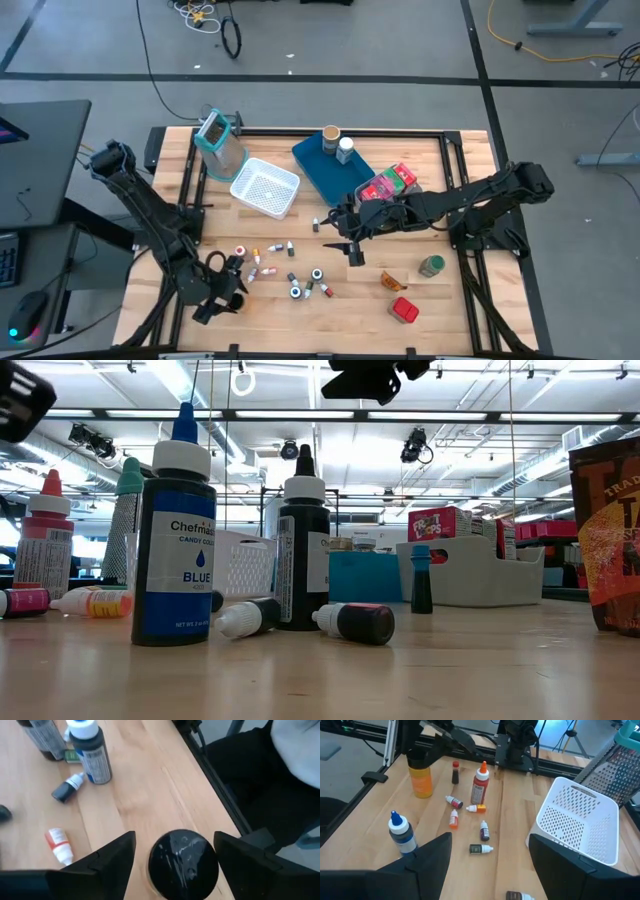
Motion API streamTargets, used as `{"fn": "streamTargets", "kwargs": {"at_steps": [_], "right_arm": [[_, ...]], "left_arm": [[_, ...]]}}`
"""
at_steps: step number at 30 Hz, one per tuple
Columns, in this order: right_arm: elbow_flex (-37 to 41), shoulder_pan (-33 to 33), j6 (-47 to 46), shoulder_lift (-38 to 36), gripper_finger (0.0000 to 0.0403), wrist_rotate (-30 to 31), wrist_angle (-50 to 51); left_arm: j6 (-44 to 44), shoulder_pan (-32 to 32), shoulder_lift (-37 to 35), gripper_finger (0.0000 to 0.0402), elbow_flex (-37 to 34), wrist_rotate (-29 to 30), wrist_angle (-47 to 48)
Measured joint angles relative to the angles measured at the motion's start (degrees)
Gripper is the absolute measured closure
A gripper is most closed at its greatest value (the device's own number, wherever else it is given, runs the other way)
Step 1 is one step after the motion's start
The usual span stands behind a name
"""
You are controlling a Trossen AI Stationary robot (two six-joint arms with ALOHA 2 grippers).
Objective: Pick & Place Kitchen Items
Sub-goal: Put the orange seasoning bottle into the blue bin
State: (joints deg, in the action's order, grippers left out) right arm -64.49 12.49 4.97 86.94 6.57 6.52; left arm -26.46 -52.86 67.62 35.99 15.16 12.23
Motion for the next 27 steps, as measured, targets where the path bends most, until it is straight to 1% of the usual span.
{"fn": "streamTargets", "kwargs": {"at_steps": [4,8,11,14,19,24,27], "right_arm": [[0.0,0.0,0.0,0.0,0.0128,0.0,0.0],[0.0,0.0,0.0,0.0,0.0128,0.0,0.0],[0.0,0.0,0.0,0.0,0.0128,0.0,0.0],[0.0,0.0,0.0,0.0,0.0128,0.0,0.0],[0.0,0.0,0.0,0.0,0.0128,0.0,0.0],[0.0,0.0,0.0,0.0,0.0128,0.0,0.0],[0.0,0.0,0.3,0.0,0.0128,0.0,0.0]], "left_arm": [[-1.6,0.0,0.0,0.0123,-3.2,-1.5,-2.2],[1.6,0.0,0.0,0.0123,-4.4,1.4,-3.2],[3.3,0.1,0.0,0.0126,-4.5,2.2,-3.3],[1.3,0.4,0.0,0.0143,-4.5,2.1,-4.8],[0.1,1.6,0.0,0.0188,-4.5,2.3,-7.8],[0.2,4.0,0.0,0.0188,-4.5,5.7,-9.3],[2.8,6.3,0.0,0.0188,-4.4,9.4,-10.7]]}}
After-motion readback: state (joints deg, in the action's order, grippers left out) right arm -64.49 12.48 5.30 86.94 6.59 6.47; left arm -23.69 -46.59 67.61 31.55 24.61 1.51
